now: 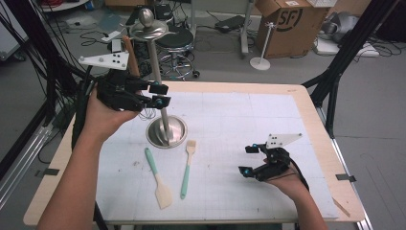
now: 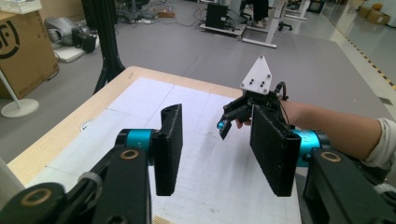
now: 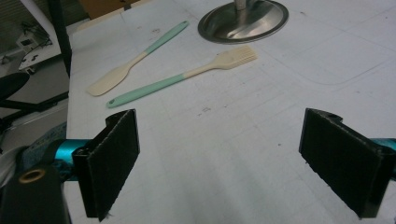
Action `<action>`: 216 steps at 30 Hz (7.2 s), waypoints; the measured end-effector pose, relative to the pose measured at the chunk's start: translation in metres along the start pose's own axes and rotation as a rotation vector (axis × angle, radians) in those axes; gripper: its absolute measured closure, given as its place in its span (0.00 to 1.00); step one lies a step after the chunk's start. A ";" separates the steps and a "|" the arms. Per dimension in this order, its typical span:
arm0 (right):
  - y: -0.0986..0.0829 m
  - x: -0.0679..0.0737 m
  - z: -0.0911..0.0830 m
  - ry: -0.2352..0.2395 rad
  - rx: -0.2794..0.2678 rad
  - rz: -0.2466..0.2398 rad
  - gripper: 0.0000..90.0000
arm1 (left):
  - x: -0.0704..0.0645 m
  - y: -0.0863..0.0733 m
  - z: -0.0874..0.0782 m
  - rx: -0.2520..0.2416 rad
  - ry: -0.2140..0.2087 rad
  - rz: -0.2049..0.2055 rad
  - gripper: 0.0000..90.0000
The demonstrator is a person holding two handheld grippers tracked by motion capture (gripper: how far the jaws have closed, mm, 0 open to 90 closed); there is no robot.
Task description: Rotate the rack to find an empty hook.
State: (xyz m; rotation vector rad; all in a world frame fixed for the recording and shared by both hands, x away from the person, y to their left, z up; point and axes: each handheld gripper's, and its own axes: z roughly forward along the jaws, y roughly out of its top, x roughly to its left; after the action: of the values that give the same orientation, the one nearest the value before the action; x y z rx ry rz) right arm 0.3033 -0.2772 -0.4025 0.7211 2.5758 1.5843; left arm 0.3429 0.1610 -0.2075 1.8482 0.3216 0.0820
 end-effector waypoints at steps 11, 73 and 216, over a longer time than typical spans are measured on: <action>0.000 0.000 -0.001 0.002 -0.001 -0.001 0.13 | 0.000 -0.007 0.007 0.017 0.020 -0.004 0.54; 0.000 -0.002 -0.002 -0.005 -0.005 0.010 0.13 | 0.000 0.071 -0.010 -0.100 0.261 0.026 0.99; 0.000 0.000 -0.002 0.000 -0.009 -0.003 0.14 | -0.018 -0.116 0.046 -0.043 0.040 -0.083 0.26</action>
State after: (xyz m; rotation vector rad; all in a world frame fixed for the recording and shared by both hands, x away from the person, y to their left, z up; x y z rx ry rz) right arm 0.3023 -0.2792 -0.4015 0.7162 2.5668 1.5936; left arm 0.3152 0.1441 -0.3291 1.7905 0.4210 0.0678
